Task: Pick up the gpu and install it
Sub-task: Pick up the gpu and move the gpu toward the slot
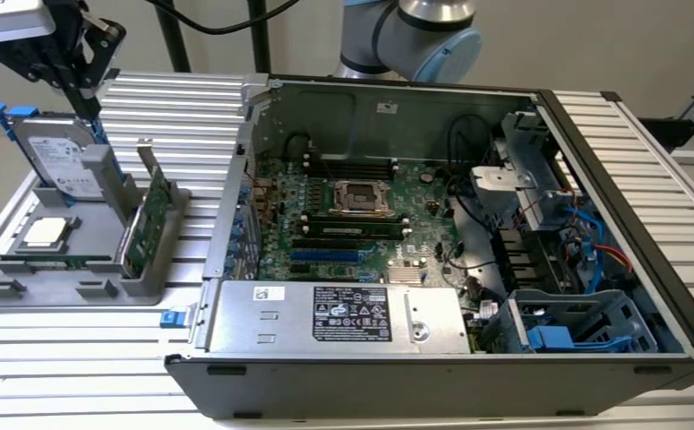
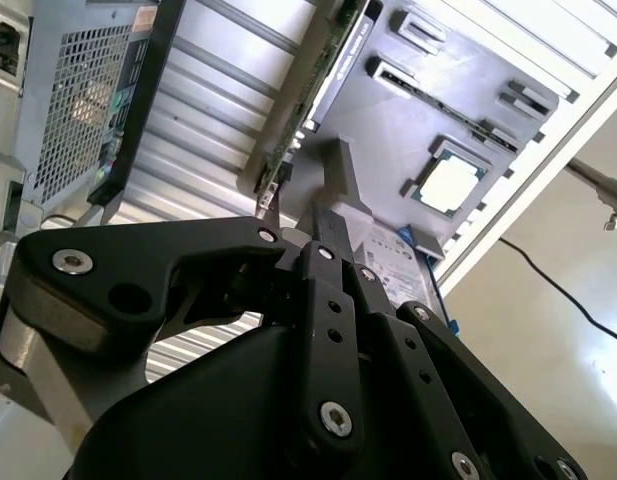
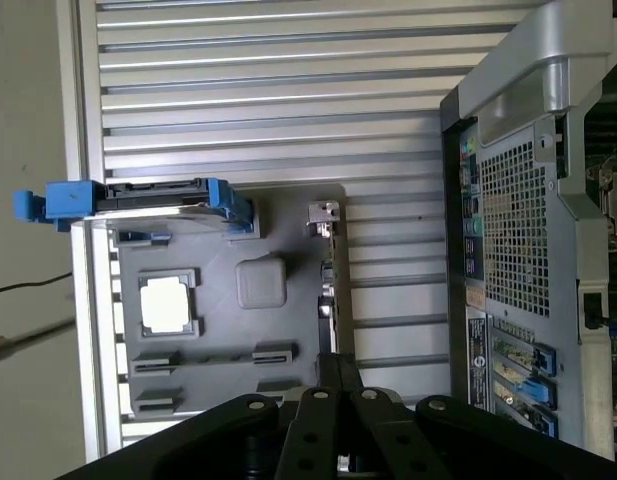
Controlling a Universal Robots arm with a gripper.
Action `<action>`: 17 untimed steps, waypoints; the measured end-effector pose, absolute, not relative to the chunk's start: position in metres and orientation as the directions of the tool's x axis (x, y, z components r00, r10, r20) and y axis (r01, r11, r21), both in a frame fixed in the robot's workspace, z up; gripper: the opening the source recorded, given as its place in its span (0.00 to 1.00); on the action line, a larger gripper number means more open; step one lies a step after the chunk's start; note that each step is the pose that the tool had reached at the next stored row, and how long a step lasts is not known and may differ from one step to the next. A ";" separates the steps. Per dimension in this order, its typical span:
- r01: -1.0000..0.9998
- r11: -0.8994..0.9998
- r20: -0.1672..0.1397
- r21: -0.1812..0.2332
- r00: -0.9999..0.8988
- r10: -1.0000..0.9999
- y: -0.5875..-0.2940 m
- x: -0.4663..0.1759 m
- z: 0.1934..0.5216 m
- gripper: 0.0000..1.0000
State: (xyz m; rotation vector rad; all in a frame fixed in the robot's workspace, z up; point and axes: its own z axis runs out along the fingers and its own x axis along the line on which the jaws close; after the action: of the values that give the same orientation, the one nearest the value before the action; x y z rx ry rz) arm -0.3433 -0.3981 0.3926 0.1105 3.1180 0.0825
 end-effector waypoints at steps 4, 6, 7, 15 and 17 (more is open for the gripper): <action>0.070 0.996 -0.019 0.054 -0.997 0.071 -0.398 -0.343 0.393 1.00; 0.070 0.996 -0.019 0.054 -0.997 0.071 -0.398 -0.343 0.393 1.00; 0.070 0.996 -0.019 0.055 -0.997 0.071 -0.398 -0.343 0.393 1.00; 0.070 0.996 -0.019 0.058 -0.997 0.071 -0.400 -0.343 0.392 1.00; 0.070 0.996 -0.018 0.058 -0.997 0.071 -0.401 -0.343 0.391 1.00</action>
State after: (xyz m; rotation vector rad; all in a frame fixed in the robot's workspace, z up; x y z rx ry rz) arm -0.3426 -0.4007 0.3913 0.1105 3.1179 0.0901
